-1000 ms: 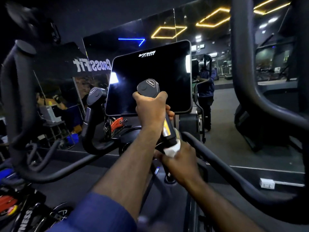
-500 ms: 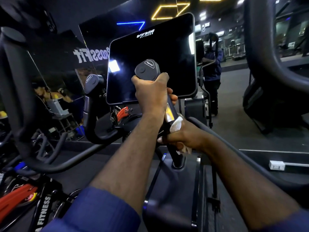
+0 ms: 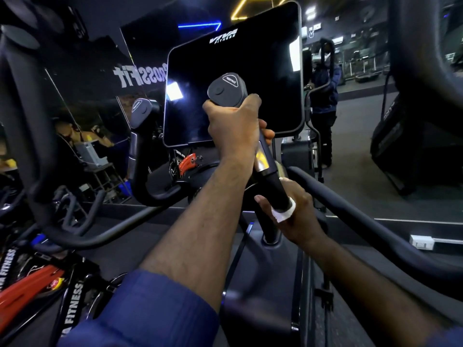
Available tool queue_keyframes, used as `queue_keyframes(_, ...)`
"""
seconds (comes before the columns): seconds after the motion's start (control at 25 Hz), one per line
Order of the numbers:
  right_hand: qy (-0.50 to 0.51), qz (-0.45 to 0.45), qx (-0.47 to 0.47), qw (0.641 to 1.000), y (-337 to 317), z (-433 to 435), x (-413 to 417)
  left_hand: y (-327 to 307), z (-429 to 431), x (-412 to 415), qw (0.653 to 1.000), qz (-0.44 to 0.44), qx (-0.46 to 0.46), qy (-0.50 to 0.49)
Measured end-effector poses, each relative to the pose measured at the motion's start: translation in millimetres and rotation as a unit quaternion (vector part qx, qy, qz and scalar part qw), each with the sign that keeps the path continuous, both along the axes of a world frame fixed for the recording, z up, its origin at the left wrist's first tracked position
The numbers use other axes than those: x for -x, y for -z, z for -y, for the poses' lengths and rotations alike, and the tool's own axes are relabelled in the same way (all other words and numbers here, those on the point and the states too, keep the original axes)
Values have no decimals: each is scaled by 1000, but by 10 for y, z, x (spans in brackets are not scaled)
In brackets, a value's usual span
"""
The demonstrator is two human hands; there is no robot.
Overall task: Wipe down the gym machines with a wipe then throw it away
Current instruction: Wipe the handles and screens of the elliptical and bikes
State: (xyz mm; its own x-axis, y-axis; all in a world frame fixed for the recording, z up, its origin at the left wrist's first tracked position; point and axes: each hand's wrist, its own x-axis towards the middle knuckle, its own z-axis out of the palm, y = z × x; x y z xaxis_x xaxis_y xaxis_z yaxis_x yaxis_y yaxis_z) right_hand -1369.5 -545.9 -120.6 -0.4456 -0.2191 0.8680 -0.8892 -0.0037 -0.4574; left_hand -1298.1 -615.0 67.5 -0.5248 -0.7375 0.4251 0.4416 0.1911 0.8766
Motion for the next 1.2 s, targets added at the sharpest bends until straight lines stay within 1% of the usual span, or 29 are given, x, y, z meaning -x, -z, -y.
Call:
queue_keyframes(0.12, -86, 130, -10, 988, -52, -202, -270, -7, -18, -7, 1000, -6, -5, 15)
queue_keyframes(0.2, -96, 172, -6, 980, -149, -312, -545, -27, -36, -47, 1000, -8, -16, 22)
queue_keyframes(0.28, -88, 198, -11, 976, -291, -358, -760, -71, -51, -78, 999, 3, -34, 33)
queue_keyframes(0.32, -97, 225, -4, 969, -359, -354, -827, -104, -58, -92, 999, 13, -33, 33)
queue_keyframes(0.4, -123, 319, 49, 938, -477, -334, -921, -136, -6, -107, 999, 46, 5, 12)
queue_keyframes(0.44, -128, 386, 97, 909, -574, -339, -929, -151, 22, -142, 997, 72, 28, 7)
queue_keyframes(0.48, -150, 445, 151, 870, -724, -363, -957, -155, 35, -209, 994, 100, 37, 20)
queue_keyframes(0.52, -179, 476, 200, 837, -916, -374, -960, -148, 56, -276, 991, 123, 27, 48)
queue_keyframes(0.56, -191, 468, 234, 830, -1115, -356, -940, -117, 67, -350, 987, 132, -10, 87)
queue_keyframes(0.6, -185, 424, 244, 853, -1314, -323, -907, -67, 84, -410, 982, 122, -65, 128)
queue_keyframes(0.64, -152, 347, 222, 898, -1508, -269, -843, 9, 108, -445, 974, 105, -124, 160)
queue_keyframes(0.68, -114, 235, 151, 953, -1657, -213, -782, 108, 142, -448, 962, 86, -177, 189)
queue_keyframes(0.72, -81, 90, 21, 992, -1735, -171, -720, 204, 146, -468, 950, 68, -216, 214)
queue_keyframes(0.76, -39, -47, -123, 991, -1717, -124, -604, 276, 151, -485, 938, 48, -247, 237)
queue_keyframes(0.8, 6, -147, -242, 959, -1697, -121, -540, 312, 156, -500, 929, 32, -266, 255)
queue_keyframes(0.84, 46, -214, -318, 922, -1686, -149, -505, 304, 165, -516, 922, 18, -278, 269)
queue_keyframes(0.96, 119, -369, -421, 820, -1850, -163, -543, 138, 243, -523, 932, -10, -276, 237)
queue_keyframes(1.0, 143, -401, -441, 790, -1994, -120, -545, 75, 261, -523, 933, -25, -281, 223)
queue_keyframes(1.04, 166, -417, -447, 773, -2171, -40, -522, 18, 287, -520, 935, -27, -284, 211)
queue_keyframes(1.08, 171, -421, -441, 774, -2366, 58, -484, -28, 312, -514, 935, -31, -286, 210)
queue_keyframes(1.12, 159, -421, -428, 784, -2518, 146, -437, -45, 325, -497, 935, -29, -284, 209)
queue_keyframes(1.16, 146, -415, -411, 799, -2607, 207, -403, -43, 315, -472, 937, -24, -276, 214)
queue_keyframes(1.2, 144, -387, -393, 821, -2629, 267, -386, -38, 307, -440, 939, -16, -264, 218)
